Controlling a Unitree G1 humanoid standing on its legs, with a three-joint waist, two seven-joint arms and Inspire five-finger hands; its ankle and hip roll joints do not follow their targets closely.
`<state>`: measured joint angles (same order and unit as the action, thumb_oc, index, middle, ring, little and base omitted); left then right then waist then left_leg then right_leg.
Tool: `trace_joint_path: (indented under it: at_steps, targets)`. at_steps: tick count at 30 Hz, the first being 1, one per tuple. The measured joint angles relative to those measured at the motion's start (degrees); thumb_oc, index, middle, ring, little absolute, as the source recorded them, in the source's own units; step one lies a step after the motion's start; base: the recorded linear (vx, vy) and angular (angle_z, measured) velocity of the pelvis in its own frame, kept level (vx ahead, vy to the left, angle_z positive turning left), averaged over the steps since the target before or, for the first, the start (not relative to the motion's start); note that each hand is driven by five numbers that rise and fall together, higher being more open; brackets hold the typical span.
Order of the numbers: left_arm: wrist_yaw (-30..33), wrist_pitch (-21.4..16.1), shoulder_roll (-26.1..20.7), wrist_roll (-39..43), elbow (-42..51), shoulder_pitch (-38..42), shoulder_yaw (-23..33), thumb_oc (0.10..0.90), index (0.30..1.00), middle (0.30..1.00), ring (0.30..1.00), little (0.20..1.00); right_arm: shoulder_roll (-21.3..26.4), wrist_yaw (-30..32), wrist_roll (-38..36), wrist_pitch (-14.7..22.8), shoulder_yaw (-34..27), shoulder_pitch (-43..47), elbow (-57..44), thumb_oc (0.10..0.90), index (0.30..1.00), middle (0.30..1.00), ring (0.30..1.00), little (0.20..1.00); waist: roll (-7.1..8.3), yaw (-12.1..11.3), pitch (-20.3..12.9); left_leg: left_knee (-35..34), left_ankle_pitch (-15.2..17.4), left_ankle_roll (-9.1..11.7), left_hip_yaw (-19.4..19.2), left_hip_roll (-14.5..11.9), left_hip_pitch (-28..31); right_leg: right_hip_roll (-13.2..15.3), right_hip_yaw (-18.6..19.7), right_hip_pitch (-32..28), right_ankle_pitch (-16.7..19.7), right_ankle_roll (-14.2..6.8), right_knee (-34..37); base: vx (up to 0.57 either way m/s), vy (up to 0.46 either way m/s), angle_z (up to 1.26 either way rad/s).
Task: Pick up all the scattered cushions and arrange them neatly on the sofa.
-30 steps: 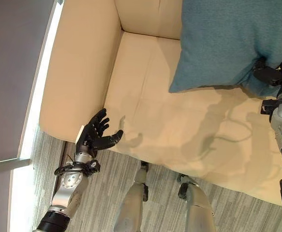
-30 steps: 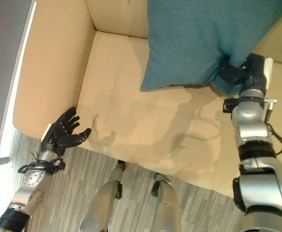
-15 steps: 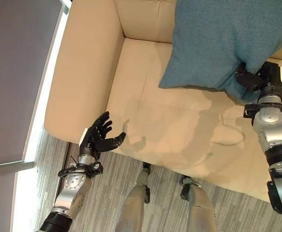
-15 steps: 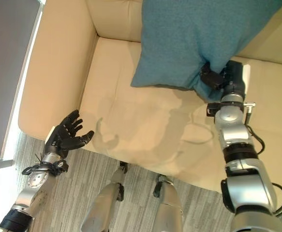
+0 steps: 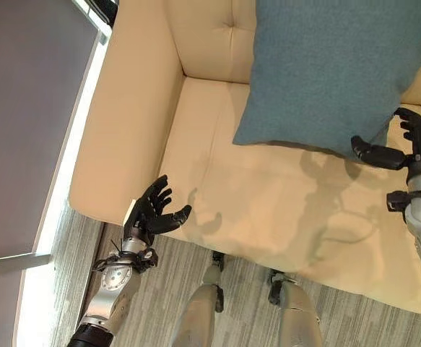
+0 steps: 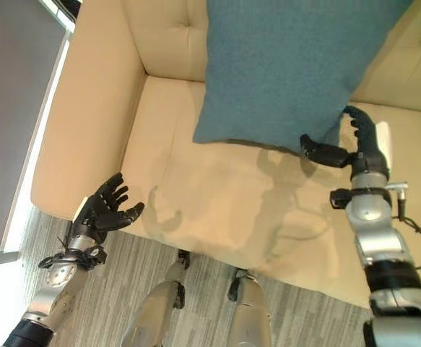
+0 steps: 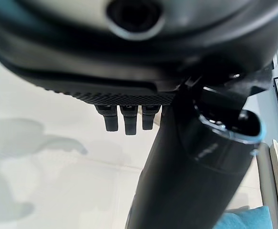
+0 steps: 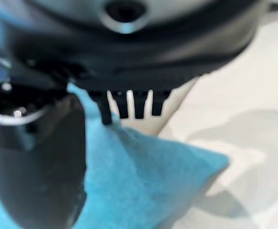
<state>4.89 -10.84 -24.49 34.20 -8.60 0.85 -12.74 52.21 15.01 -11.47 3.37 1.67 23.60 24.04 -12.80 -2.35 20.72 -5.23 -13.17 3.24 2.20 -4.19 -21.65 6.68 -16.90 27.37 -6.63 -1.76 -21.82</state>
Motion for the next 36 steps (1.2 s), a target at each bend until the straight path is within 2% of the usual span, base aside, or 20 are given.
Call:
trace_joint_path:
  at_steps: [4,5,6,8,9,10,12,14,17,21,22,24,27,30,31,32,33,34,35,36]
  targets:
    - [-0.65,0.19,0.44,-0.01,0.05,-0.43,-0.06,0.800,0.900,0.900,0.900,0.900,0.00,0.01,0.00,0.67,-0.21,-0.05,-0.15,0.800,0.900,0.900,0.900,0.900,0.10,0.23,-0.04,-0.01,0.20,0.18,-0.10,-0.08,-0.12,-0.03,-0.03,0.11,0.27,0.42,0.00,0.06,0.063,0.00]
    - [-0.90,1.26,0.94,-0.39,0.33,0.00,0.38,0.800,0.900,0.900,0.900,0.900,-3.33,-1.43,1.74,-0.30,-6.88,-5.13,-4.88,0.800,0.900,0.900,0.900,0.900,1.00,-0.09,0.84,0.96,-0.04,0.92,-1.99,-0.63,1.21,0.54,0.29,-1.43,0.58,1.33,0.41,0.13,0.164,0.04]
    - [-2.04,2.57,3.10,-1.22,-0.24,-2.56,3.15,0.800,0.900,0.900,0.900,0.900,-13.50,-2.11,4.67,1.56,-14.86,-12.11,-11.62,0.800,0.900,0.900,0.900,0.900,1.76,0.88,2.04,0.18,0.13,0.19,-3.30,-0.70,5.76,-0.41,-0.19,-6.53,0.53,1.35,1.98,0.03,0.076,0.13]
    - [-2.11,3.07,2.75,-2.22,-2.06,-6.12,4.07,0.800,0.900,0.900,0.900,0.900,-15.00,-3.64,6.36,2.14,-12.32,-18.44,-12.57,0.800,0.900,0.900,0.900,0.900,4.13,2.74,0.22,0.18,0.49,-0.24,-3.38,-0.16,8.97,-0.04,0.26,-10.40,-0.18,0.27,3.29,0.02,0.049,0.04]
    - [-2.75,3.83,2.80,-3.22,-4.38,-10.02,5.50,0.800,0.900,0.900,0.900,0.900,-16.54,-5.06,9.03,1.60,-10.87,-23.52,-12.17,0.800,0.900,0.900,0.900,0.900,6.45,3.51,-3.67,0.18,1.80,-0.66,-4.11,-0.05,10.83,-0.43,1.09,-12.87,-0.57,-0.28,5.60,0.00,0.040,-0.23]
    - [-2.83,3.87,2.80,-3.78,-5.76,-11.40,5.66,0.800,0.900,0.900,0.900,0.900,-17.40,-5.03,9.42,1.64,-11.02,-25.33,-11.69,0.800,0.900,0.900,0.900,0.900,7.28,4.31,-5.59,0.18,2.68,-0.42,-4.72,-0.23,11.17,-0.47,1.52,-13.08,-0.56,-0.31,6.25,-0.01,0.081,-0.24]
    - [-2.97,5.33,3.09,-5.83,-11.59,-12.32,6.14,0.800,0.900,0.900,0.900,0.900,-22.02,-4.78,10.38,1.35,-12.25,-27.78,-8.39,0.800,0.900,0.900,0.900,0.900,9.55,6.34,-8.09,0.18,3.20,-0.23,-4.92,-0.20,13.05,-1.05,1.62,-16.05,-0.02,-0.86,8.66,-0.02,0.056,-0.13]
    - [-3.01,6.55,3.69,-8.91,-17.25,-12.59,6.44,0.800,0.900,0.900,0.900,0.900,-24.73,-5.27,11.27,0.84,-10.08,-28.70,-2.48,0.800,0.900,0.900,0.900,0.900,11.33,6.28,-10.01,0.18,4.52,-0.03,-7.21,-0.70,15.73,-2.10,4.08,-18.74,1.48,-1.19,12.08,-0.03,0.034,-0.51]
    - [-3.19,6.92,5.72,-11.68,-23.04,-12.26,7.19,0.800,0.900,0.900,0.900,0.900,-27.16,-5.76,11.49,1.70,-8.86,-29.62,4.45,0.800,0.900,0.900,0.900,0.900,11.48,6.76,-11.45,0.17,5.30,-0.08,-8.70,-0.98,17.50,-2.60,5.78,-20.99,3.24,-2.01,15.90,-0.04,0.014,-0.42]
    - [-3.00,7.92,8.93,-15.23,-32.62,-12.14,7.16,0.800,0.900,0.900,0.900,0.900,-29.10,-6.84,11.48,-0.33,-3.92,-31.67,15.63,0.800,0.900,0.900,0.900,0.900,9.77,6.62,-14.52,0.16,6.57,-0.14,-10.75,-1.34,19.30,-3.23,7.81,-23.73,6.01,-2.66,20.32,-0.06,-0.024,-0.29]
    - [-2.96,7.45,9.52,-16.57,-36.11,-11.91,7.25,0.800,0.900,0.900,0.900,0.900,-29.58,-7.20,11.50,0.33,-2.54,-31.88,19.82,0.800,0.900,0.900,0.900,0.900,9.33,6.65,-15.06,0.16,6.57,-0.15,-11.18,-1.40,19.57,-3.36,8.09,-24.11,6.86,-2.55,21.67,-0.06,-0.076,-0.27]
    - [-2.61,7.49,10.19,-18.95,-44.19,-10.32,7.23,0.800,0.900,0.900,0.900,0.900,-31.18,-7.36,11.51,-0.05,-0.31,-30.66,28.65,0.800,0.900,0.900,0.900,0.900,9.31,6.63,-16.09,0.15,6.72,-0.07,-11.38,-1.64,20.54,-3.79,8.68,-25.76,7.77,-2.64,23.25,-0.05,-0.067,-0.12]
    - [-1.66,7.58,10.66,-21.46,-49.01,-11.28,7.18,0.800,0.900,0.900,0.900,0.900,-33.34,-7.43,11.49,-0.59,1.49,-32.23,34.25,0.800,0.900,0.900,0.900,0.900,9.13,6.49,-17.19,0.12,7.53,0.46,-11.52,-2.23,20.69,-4.53,9.31,-25.80,8.10,-2.22,23.78,-0.09,-0.066,-0.10]
    - [-1.35,7.65,10.85,-22.54,-49.60,-12.18,7.16,0.800,0.900,0.900,0.900,0.900,-33.38,-7.38,11.40,-0.75,1.95,-33.72,34.43,0.800,0.900,0.900,0.900,0.900,9.13,6.31,-17.11,0.25,7.26,0.70,-11.47,-2.79,20.50,-4.88,9.28,-25.65,8.29,-1.87,23.79,-0.24,-0.069,-0.01]
    - [-0.70,7.38,10.73,-22.52,-49.51,-11.87,7.16,0.800,0.900,0.900,0.900,0.900,-33.41,-7.28,11.15,-0.48,2.18,-33.33,34.84,0.800,0.900,0.900,0.900,0.900,9.59,6.11,-16.56,3.53,6.65,1.30,-10.97,-3.28,18.27,-5.23,9.11,-24.29,7.94,-1.42,22.00,-0.50,-0.057,0.02]
    - [0.64,7.02,10.43,-22.52,-49.34,-9.31,7.22,0.800,0.900,0.900,0.900,0.900,-33.50,-7.30,11.13,-0.26,2.76,-30.15,36.97,0.800,0.900,0.900,0.900,0.900,10.85,5.64,-14.28,6.42,4.84,4.05,-10.39,-2.96,15.57,-4.32,9.28,-21.19,7.16,-0.03,18.54,-0.42,-0.034,0.04]
    - [0.82,7.01,10.33,-22.53,-49.41,-8.34,7.26,0.800,0.900,0.900,0.900,0.900,-33.61,-7.17,11.14,-0.41,2.79,-28.70,36.97,0.800,0.900,0.900,0.900,0.900,11.86,5.30,-13.69,5.88,2.50,7.45,-9.23,-2.33,14.89,-3.51,9.31,-20.03,7.72,1.15,18.27,-0.27,0.008,-0.09]
    - [0.85,7.01,10.34,-22.51,-49.96,-6.90,7.30,0.800,0.900,0.900,0.900,0.900,-33.77,-7.13,11.15,-0.41,2.90,-27.93,37.00,0.800,0.900,0.900,0.900,0.900,13.98,5.33,-12.79,6.19,0.70,11.05,-7.00,-0.78,14.48,-1.64,9.48,-19.27,9.24,2.88,18.91,-0.11,0.026,-0.17]
    - [0.63,7.11,10.80,-22.46,-50.54,-5.06,7.31,0.800,0.900,0.900,0.900,0.900,-33.66,-6.96,11.24,-0.25,2.83,-25.87,36.62,0.800,0.900,0.900,0.900,0.900,16.40,4.97,-11.28,14.59,7.14,6.10,-6.06,1.20,13.86,0.84,9.32,-20.43,11.39,2.84,21.14,-0.11,0.026,-0.20]
    - [0.39,7.05,10.86,-22.46,-51.31,-4.57,7.70,0.800,0.900,0.900,0.900,0.900,-33.34,-6.87,11.30,-0.27,2.83,-25.56,36.25,0.800,0.900,0.900,0.900,0.900,16.54,5.17,-11.20,19.91,10.97,4.82,-5.63,1.44,14.26,1.06,9.31,-21.55,12.65,2.97,22.64,-0.20,0.110,-0.15]
